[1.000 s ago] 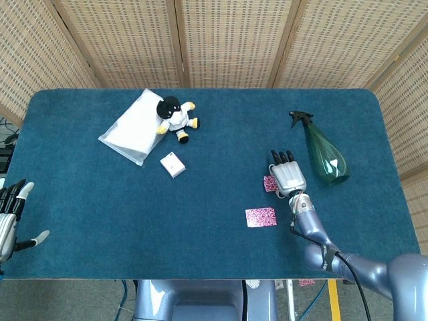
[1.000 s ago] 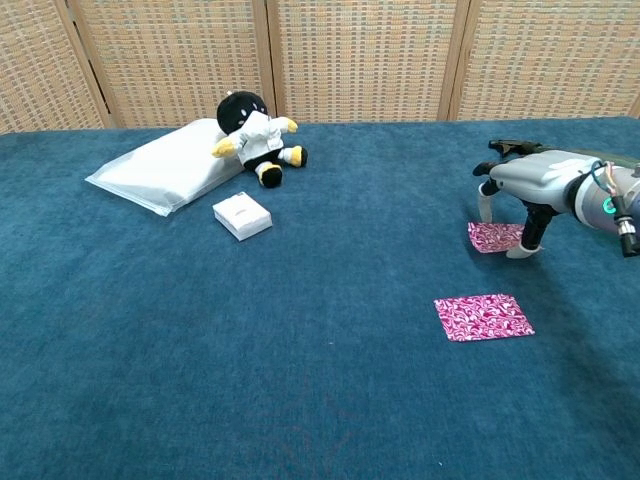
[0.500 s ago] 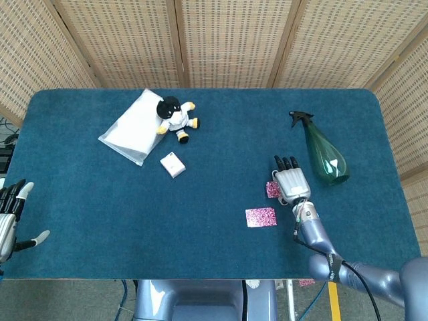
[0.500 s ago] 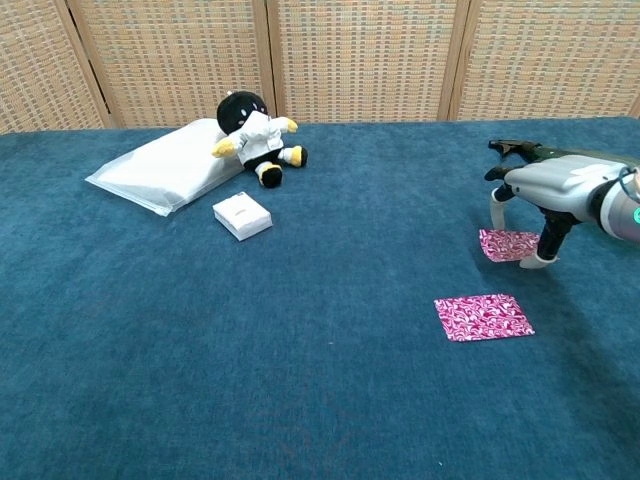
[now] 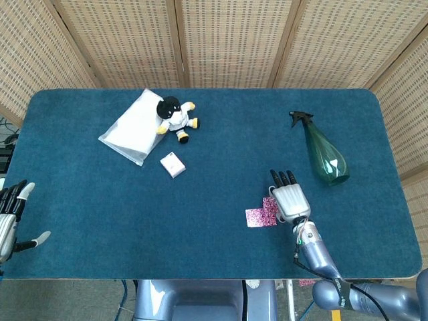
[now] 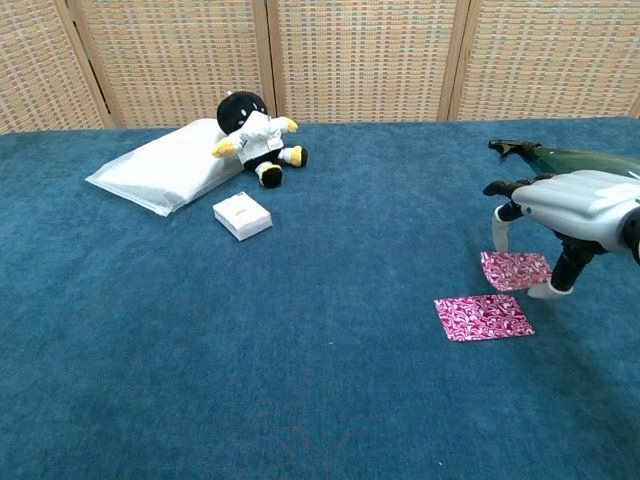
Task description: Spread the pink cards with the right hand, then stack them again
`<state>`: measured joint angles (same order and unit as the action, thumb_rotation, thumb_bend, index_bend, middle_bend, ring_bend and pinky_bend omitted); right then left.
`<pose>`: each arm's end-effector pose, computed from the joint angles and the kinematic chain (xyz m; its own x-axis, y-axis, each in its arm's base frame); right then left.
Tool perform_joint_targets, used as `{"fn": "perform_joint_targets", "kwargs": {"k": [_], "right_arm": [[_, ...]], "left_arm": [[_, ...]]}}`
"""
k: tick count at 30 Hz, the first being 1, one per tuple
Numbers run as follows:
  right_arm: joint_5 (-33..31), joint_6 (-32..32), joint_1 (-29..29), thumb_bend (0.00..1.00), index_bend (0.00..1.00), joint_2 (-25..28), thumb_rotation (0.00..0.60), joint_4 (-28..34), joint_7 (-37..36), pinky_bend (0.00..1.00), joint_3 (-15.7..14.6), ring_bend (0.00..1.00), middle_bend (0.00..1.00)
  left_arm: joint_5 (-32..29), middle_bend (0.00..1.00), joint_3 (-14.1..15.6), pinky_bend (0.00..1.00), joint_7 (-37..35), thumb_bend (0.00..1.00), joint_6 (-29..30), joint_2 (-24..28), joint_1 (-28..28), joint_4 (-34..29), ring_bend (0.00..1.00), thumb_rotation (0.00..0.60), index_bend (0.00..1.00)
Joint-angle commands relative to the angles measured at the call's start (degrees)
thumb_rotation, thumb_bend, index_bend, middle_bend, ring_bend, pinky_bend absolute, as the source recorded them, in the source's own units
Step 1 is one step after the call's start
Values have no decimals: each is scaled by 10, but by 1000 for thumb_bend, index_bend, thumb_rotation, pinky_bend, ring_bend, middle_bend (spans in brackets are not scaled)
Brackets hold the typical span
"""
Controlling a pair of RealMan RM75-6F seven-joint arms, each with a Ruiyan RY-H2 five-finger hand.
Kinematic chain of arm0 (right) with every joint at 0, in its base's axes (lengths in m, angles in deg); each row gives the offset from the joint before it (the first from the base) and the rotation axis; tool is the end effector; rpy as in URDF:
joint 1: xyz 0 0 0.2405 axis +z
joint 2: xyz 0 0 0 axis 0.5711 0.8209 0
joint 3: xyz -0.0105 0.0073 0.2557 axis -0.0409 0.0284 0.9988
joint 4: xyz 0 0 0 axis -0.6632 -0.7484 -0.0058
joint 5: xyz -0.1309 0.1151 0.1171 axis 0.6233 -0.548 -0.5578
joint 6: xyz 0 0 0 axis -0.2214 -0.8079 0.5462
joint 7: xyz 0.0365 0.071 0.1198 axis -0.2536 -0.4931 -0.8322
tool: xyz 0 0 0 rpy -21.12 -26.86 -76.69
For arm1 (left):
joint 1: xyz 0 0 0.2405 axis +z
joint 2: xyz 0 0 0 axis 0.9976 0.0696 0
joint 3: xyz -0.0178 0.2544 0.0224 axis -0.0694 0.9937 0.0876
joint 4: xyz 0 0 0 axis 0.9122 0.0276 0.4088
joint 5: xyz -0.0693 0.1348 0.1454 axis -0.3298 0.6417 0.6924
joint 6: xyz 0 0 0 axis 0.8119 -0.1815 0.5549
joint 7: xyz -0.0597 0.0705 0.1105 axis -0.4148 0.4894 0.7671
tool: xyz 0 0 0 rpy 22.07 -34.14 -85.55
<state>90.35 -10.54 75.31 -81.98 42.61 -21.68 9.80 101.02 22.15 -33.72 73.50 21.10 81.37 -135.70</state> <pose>-0.1831 -0.3050 -0.0019 0.6472 -0.2887 0.7055 -0.7622 -0.2584 0.5935 -0.3171 0.1770 0.1585 0.3609 0.0282 0.9322 0.9324 0.0090 -0.3613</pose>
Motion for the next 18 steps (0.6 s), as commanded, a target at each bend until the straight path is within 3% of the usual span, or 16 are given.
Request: {"fn": "perform_joint_targets", "kwargs": {"k": [1, 9, 18], "right_arm": [[11, -18, -9, 363, 555, -6, 600, 21, 17, 39, -13, 0, 13], [9, -33, -17, 374, 555, -40, 600, 16, 42, 43, -21, 0, 19], [-23, -31, -16, 376, 555, -67, 600, -5, 63, 44, -7, 0, 21]], "left_arm": [[1, 0, 0, 0, -2, 0, 0, 0, 0, 1, 0, 600, 0], [5, 0, 1, 0, -7, 0, 3, 0, 0, 4, 0, 600, 0], [5, 0, 1, 0, -10, 0, 4, -2, 0, 6, 0, 600, 0]]}}
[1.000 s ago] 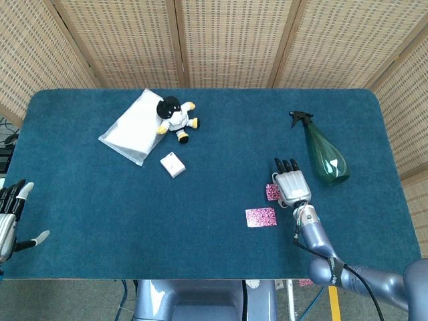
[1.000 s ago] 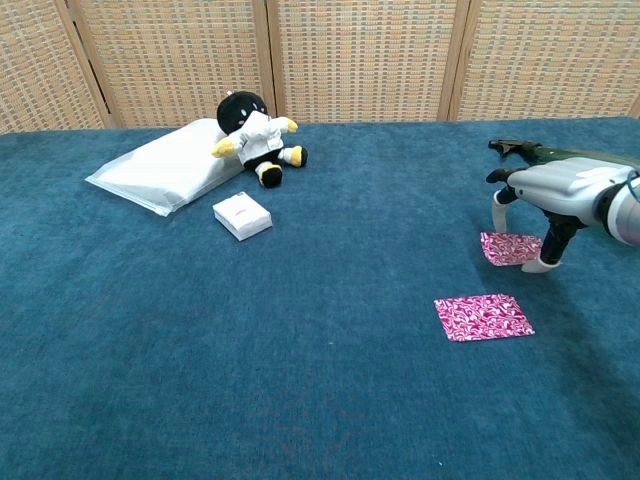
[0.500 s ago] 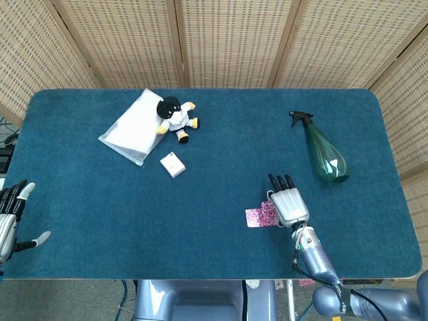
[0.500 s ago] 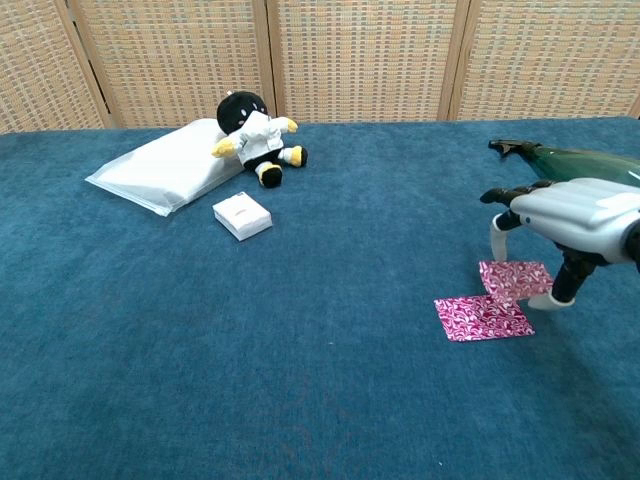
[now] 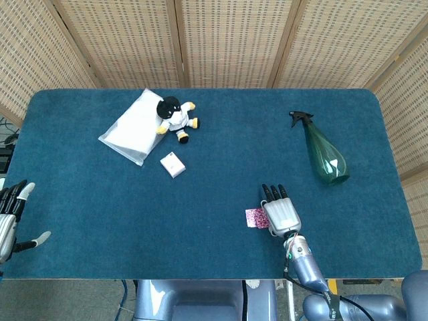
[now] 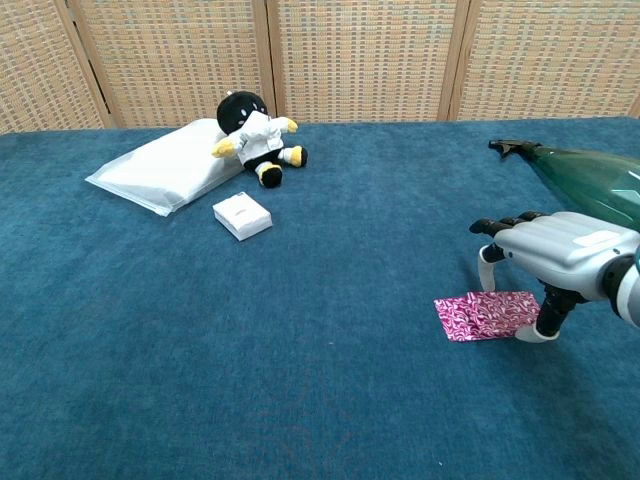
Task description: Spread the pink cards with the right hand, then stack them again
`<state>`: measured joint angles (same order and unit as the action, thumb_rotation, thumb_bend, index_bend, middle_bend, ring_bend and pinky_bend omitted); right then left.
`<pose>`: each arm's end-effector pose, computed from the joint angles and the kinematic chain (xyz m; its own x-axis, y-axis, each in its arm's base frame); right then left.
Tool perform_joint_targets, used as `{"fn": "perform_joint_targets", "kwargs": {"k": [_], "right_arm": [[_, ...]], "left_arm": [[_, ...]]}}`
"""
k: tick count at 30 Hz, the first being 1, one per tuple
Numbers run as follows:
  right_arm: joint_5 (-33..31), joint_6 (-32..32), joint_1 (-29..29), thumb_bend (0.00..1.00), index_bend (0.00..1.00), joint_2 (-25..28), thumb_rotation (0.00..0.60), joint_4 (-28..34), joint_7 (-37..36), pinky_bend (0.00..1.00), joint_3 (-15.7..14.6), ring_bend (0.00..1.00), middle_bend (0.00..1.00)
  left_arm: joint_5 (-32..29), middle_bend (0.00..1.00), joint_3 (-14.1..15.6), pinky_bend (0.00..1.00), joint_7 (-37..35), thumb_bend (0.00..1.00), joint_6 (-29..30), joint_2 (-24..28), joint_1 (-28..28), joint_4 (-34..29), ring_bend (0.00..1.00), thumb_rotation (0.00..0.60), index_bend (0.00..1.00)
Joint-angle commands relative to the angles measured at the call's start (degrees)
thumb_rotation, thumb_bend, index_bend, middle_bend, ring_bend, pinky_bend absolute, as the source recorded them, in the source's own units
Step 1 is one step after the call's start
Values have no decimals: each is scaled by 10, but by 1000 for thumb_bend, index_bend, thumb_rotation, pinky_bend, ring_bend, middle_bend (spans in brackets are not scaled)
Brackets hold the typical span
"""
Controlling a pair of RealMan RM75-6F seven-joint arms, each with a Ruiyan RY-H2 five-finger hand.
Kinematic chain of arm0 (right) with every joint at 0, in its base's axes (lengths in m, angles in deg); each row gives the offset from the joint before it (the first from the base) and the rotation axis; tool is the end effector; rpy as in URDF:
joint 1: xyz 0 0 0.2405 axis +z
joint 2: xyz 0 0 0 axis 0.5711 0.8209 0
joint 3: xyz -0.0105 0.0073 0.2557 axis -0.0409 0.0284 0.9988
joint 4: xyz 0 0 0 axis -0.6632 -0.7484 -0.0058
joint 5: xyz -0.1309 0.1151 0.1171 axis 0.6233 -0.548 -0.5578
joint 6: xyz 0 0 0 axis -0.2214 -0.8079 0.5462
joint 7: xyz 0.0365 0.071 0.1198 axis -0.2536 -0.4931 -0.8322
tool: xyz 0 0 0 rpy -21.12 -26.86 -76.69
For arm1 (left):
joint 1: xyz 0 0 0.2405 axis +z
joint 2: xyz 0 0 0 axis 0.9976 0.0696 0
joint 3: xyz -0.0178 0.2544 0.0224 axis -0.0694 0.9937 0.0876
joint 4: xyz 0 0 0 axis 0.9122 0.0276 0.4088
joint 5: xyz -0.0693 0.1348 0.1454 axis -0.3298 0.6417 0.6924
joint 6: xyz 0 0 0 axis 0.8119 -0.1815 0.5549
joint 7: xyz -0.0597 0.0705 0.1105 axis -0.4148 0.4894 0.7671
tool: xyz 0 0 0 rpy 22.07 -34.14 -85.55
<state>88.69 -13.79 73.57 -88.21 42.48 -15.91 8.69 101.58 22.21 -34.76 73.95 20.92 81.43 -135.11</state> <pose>-0.1788 -0.2812 -0.0323 0.6572 -0.3246 0.6802 -0.7534 -0.2575 0.6050 -0.3174 0.1766 0.1588 0.3516 0.0217 0.9359 0.9361 0.0009 -0.3517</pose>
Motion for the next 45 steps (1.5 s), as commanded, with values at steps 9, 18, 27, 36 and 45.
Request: {"fn": "perform_joint_targets", "kwargs": {"k": [9, 18, 27, 36, 45], "right_arm": [[-28, 3, 11, 373, 555, -24, 600, -11, 25, 45, 18, 0, 21], [-35, -9, 14, 377, 555, -40, 600, -10, 44, 45, 21, 0, 21], [-53, -20, 20, 349, 515, -51, 600, -8, 66, 45, 30, 0, 20], [-60, -17, 19, 311, 408, -51, 600, -6, 61, 45, 31, 0, 16], [-65, -17, 20, 260, 330, -47, 600, -1, 63, 45, 33, 0, 14]], "left_arm": [[-3, 0, -1, 0, 7, 0, 1, -2, 0, -1, 0, 600, 0], [-4, 0, -2, 0, 9, 0, 1, -2, 0, -1, 0, 600, 0], [-2, 0, -2, 0, 5, 0, 2, -2, 0, 0, 0, 600, 0], [1, 0, -1, 0, -1, 0, 4, -3, 1, 3, 0, 600, 0], [1, 0, -1, 0, -1, 0, 5, -3, 1, 4, 0, 600, 0]]}}
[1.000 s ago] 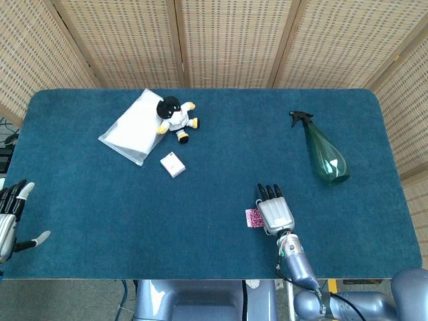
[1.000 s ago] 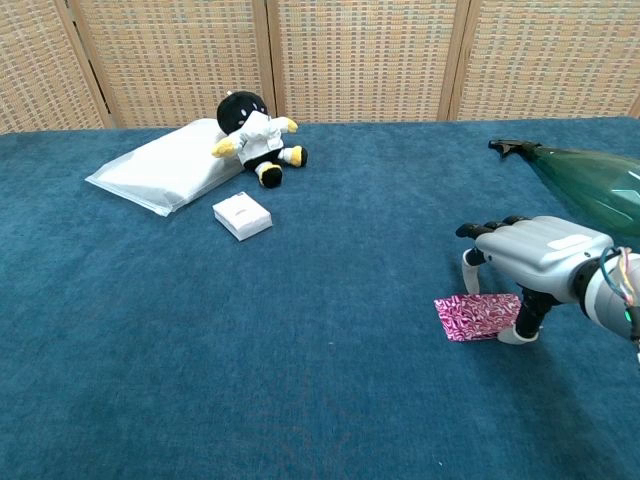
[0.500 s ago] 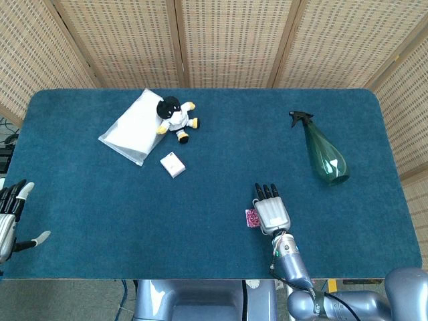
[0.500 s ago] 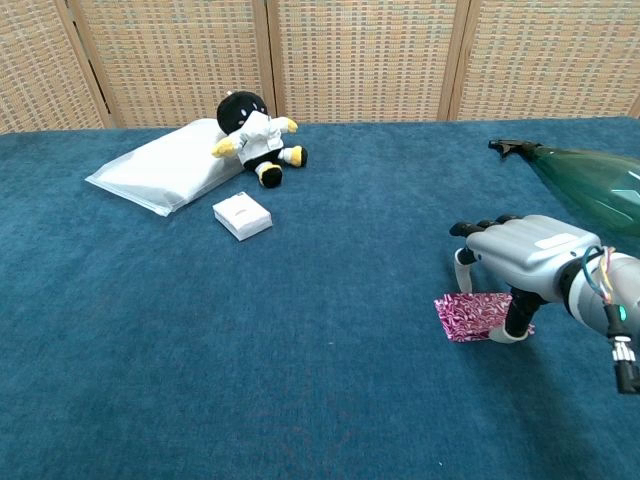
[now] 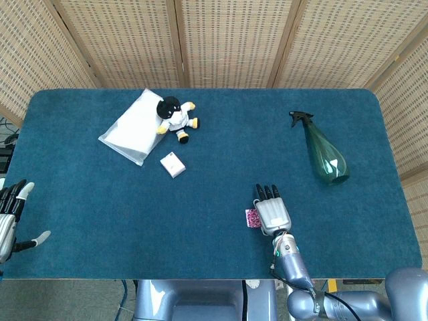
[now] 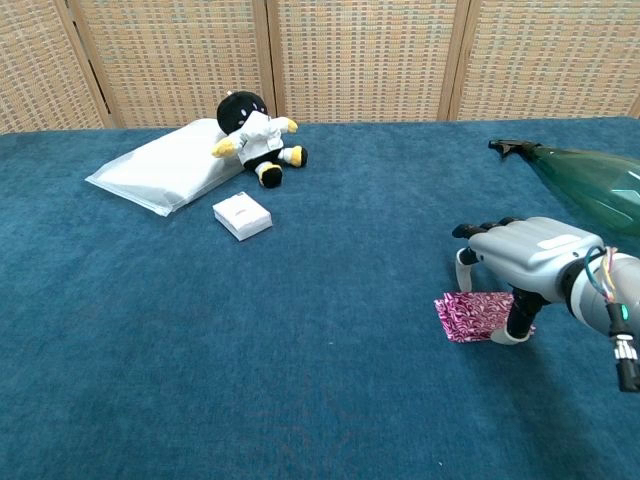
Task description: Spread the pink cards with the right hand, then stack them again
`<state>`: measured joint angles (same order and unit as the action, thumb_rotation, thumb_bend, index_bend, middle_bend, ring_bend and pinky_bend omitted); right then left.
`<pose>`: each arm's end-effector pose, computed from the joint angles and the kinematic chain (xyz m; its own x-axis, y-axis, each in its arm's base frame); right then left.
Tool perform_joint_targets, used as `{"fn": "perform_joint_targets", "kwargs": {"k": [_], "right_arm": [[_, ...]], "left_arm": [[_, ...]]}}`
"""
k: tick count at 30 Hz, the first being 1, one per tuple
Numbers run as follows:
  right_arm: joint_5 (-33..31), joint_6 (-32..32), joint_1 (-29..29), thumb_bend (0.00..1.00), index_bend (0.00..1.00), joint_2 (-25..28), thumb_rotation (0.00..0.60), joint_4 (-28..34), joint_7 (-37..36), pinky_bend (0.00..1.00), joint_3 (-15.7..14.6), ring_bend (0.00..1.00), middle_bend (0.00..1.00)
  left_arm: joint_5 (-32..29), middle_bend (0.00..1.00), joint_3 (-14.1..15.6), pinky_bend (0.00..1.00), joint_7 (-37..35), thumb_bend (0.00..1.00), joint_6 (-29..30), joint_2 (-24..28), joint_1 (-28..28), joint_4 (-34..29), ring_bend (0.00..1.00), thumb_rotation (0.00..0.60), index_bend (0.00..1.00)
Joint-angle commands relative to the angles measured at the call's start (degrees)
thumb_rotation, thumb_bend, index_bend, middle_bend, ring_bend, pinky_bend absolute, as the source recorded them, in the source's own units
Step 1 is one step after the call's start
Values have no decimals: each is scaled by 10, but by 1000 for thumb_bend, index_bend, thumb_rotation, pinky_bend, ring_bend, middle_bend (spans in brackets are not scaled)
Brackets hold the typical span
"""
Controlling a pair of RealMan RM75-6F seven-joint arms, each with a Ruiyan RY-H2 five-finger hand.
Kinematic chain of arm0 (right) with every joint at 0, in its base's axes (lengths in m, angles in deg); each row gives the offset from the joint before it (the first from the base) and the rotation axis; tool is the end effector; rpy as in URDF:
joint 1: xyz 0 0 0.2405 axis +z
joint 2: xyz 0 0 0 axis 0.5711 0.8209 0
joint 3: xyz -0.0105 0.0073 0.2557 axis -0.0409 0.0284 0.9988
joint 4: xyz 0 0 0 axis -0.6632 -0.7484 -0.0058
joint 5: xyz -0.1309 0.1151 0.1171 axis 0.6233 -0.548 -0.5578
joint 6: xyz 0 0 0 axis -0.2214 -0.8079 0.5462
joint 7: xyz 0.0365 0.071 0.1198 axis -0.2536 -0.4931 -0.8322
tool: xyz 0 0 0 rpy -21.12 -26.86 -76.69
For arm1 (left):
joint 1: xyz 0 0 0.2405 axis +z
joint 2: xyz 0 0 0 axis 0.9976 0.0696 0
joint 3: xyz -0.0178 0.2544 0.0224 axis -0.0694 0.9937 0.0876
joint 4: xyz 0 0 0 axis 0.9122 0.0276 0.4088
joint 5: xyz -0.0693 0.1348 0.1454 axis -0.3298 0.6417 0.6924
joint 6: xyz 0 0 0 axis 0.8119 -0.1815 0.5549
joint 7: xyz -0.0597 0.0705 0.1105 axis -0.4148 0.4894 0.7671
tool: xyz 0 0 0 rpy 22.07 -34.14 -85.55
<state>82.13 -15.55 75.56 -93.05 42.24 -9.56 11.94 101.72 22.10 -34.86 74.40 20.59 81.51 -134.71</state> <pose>-0.1583 -0.2842 -0.0505 0.6520 -0.3518 0.6717 -0.7556 -0.2272 0.6144 -0.3176 0.1767 0.1588 0.3512 0.0125 0.9362 0.9363 -0.0006 -0.3512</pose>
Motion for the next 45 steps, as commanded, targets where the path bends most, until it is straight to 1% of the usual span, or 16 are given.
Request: {"fn": "perform_joint_targets", "kwargs": {"k": [1, 15, 21, 23, 25, 26, 28, 29, 31, 32, 33, 35, 36, 37, 42, 45], "right_arm": [[1, 0, 1, 260, 320, 1, 600, 2, -1, 45, 1, 0, 13], [-1, -3, 4, 260, 310, 6, 600, 16, 0, 45, 3, 0, 8], [34, -12, -2, 260, 310, 46, 600, 63, -21, 45, 3, 0, 7], [72, -14, -12, 260, 310, 76, 600, 82, -56, 45, 1, 0, 7], [130, -10, -28, 256, 305, 109, 600, 89, -109, 45, -9, 0, 7], [184, -12, -42, 242, 293, 132, 600, 81, -161, 45, -19, 0, 7], [268, -27, -64, 188, 262, 159, 600, 50, -241, 45, -37, 0, 5], [318, -49, -80, 151, 242, 170, 600, 19, -290, 45, -47, 0, 2], [377, -92, -107, 89, 205, 181, 600, -35, -361, 45, -61, 0, 0], [396, -111, -120, 49, 176, 184, 600, -59, -393, 45, -66, 0, 0], [408, -127, -133, 18, 139, 186, 600, -80, -421, 45, -69, 0, 0], [422, -155, -159, 0, 56, 191, 600, -119, -469, 40, -75, 0, 0], [422, -162, -171, 0, 19, 196, 600, -130, -480, 28, -79, 0, 0], [422, -162, -181, 0, 4, 204, 600, -134, -485, 19, -86, 0, 0], [418, -177, -225, 0, 0, 234, 600, -109, -504, 0, -106, 0, 0], [430, -197, -249, 0, 0, 237, 600, -108, -518, 0, -113, 0, 0]], "left_arm": [[0, 0, 0, 0, 0, 0, 0, 0, 0, 0, 0, 600, 0], [2, 0, 0, 0, -3, 0, 1, -1, 0, 2, 0, 600, 0], [1, 0, 0, 0, -4, 0, 1, -1, 0, 2, 0, 600, 0], [1, 0, 0, 0, -3, 0, 1, -1, 0, 2, 0, 600, 0], [1, 0, 0, 0, -3, 0, 1, -1, 0, 2, 0, 600, 0], [1, 0, 0, 0, -2, 0, 2, -1, 0, 3, 0, 600, 0], [3, 0, 0, 0, -1, 0, 3, -2, 1, 4, 0, 600, 0], [4, 0, 0, 0, -1, 0, 5, -3, 1, 6, 0, 600, 0], [6, 0, 0, 0, -1, 0, 8, -5, 2, 8, 0, 600, 0], [6, 0, 0, 0, 0, 0, 9, -6, 2, 8, 0, 600, 0], [6, 0, -1, 0, 1, 0, 10, -6, 2, 9, 0, 600, 0], [6, 0, -1, 0, 4, 0, 12, -8, 2, 10, 0, 600, 0], [6, 0, -2, 0, 6, 0, 13, -9, 3, 10, 0, 600, 0], [6, 0, -2, 0, 8, 0, 14, -10, 3, 10, 0, 600, 0], [6, 0, -3, 0, 17, 0, 18, -13, 4, 11, 0, 600, 0], [4, 0, -5, 0, 24, 0, 20, -16, 4, 13, 0, 600, 0]]}}
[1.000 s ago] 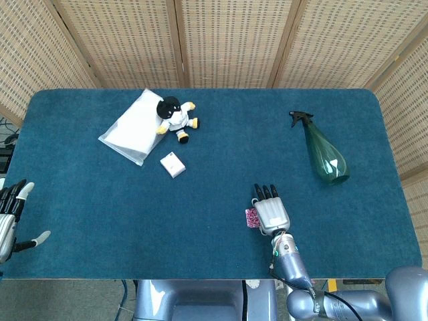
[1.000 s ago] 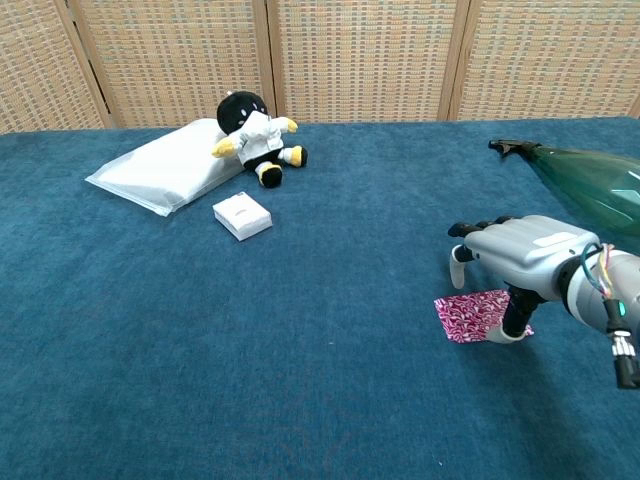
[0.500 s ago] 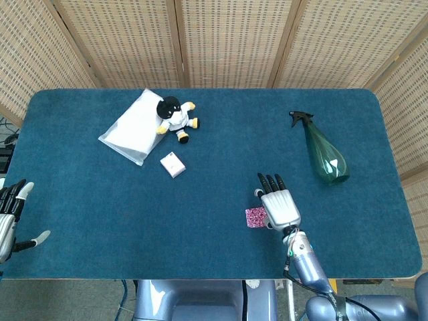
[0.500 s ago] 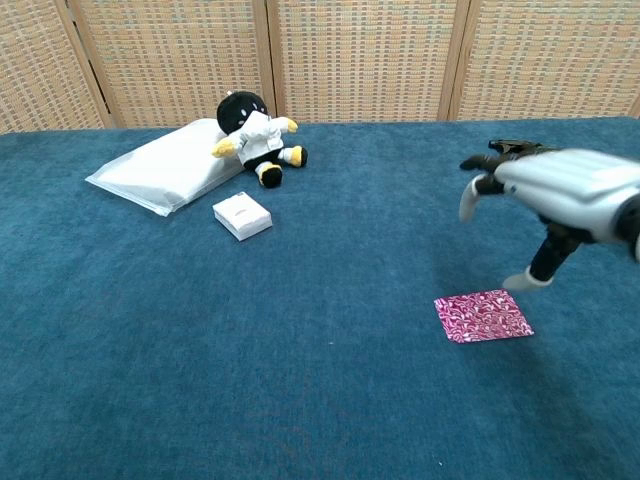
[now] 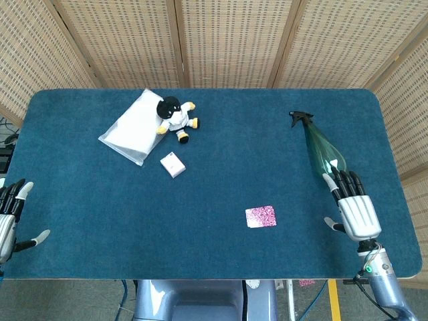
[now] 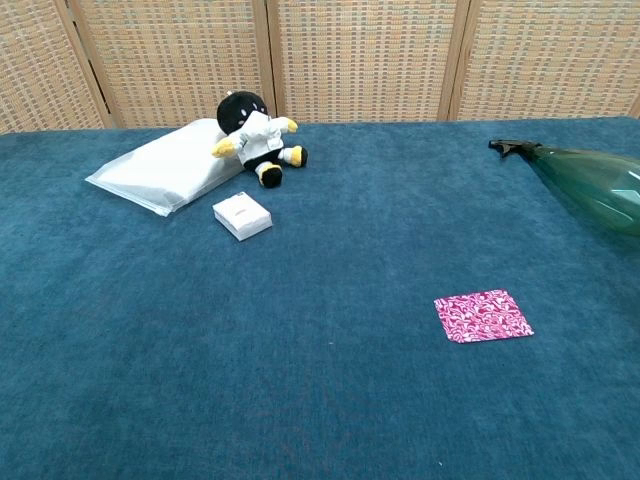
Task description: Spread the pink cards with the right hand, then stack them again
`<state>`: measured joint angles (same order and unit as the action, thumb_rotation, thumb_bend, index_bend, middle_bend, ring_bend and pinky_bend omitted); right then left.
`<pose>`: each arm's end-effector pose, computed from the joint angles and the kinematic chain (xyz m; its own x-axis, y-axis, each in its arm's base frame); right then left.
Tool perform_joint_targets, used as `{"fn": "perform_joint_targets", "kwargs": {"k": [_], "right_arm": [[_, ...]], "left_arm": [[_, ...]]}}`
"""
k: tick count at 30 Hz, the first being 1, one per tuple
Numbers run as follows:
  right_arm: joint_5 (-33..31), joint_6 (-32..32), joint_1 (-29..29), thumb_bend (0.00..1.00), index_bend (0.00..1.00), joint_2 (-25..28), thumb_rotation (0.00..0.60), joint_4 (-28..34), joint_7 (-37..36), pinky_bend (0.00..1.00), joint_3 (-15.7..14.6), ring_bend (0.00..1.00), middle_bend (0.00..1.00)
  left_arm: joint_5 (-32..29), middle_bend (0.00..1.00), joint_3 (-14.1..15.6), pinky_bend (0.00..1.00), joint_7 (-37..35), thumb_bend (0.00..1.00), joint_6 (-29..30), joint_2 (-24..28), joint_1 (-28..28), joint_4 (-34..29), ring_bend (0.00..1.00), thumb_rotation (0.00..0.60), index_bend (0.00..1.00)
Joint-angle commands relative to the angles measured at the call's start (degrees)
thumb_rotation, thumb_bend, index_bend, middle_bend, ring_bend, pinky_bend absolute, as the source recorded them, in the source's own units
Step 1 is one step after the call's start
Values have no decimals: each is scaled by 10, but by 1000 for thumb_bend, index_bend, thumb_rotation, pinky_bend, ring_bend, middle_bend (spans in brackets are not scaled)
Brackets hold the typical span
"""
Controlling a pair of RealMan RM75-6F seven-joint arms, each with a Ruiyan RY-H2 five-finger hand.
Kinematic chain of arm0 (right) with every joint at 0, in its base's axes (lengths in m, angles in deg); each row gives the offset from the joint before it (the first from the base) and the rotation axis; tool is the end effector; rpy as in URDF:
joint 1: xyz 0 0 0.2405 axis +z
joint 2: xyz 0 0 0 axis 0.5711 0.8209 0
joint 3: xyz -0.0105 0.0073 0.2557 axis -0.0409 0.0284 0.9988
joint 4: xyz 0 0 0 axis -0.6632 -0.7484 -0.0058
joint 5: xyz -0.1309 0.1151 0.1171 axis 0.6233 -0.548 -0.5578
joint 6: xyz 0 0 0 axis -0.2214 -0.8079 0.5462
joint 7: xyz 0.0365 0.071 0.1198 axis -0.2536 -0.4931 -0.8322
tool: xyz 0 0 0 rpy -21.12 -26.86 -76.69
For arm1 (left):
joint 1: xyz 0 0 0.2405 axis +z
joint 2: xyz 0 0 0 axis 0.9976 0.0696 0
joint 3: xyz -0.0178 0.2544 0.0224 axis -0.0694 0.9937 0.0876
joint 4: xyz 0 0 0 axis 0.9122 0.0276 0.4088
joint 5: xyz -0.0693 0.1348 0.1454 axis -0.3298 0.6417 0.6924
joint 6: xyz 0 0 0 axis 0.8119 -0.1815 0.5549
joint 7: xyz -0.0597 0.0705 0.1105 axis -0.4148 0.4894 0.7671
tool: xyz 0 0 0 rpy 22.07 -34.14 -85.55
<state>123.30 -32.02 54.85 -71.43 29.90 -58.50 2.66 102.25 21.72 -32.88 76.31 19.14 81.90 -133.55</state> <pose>-0.2870 -0.2395 0.1072 0.4864 0.0299 0.8732 -0.8562 -0.1831 0.4832 -0.3170 0.1760 0.1572 0.3786 -0.0242 0.9252 0.9255 -0.0048 -0.3788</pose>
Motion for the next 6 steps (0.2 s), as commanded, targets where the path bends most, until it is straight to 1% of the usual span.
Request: {"fn": "perform_joint_targets", "kwargs": {"k": [1, 4, 6], "right_arm": [[23, -37, -49, 0, 0, 20, 600, 13, -30, 0, -22, 0, 0], [33, -45, -66, 0, 0, 18, 600, 5, -43, 0, -24, 0, 0], [28, -45, -73, 0, 0, 18, 600, 0, -57, 0, -19, 0, 0]], "left_arm": [[-2, 0, -1, 0, 7, 0, 2, -3, 1, 1, 0, 600, 0], [-3, 0, -2, 0, 15, 0, 4, -5, 1, 3, 0, 600, 0], [-2, 0, -1, 0, 14, 0, 6, -6, 3, 4, 0, 600, 0]]}}
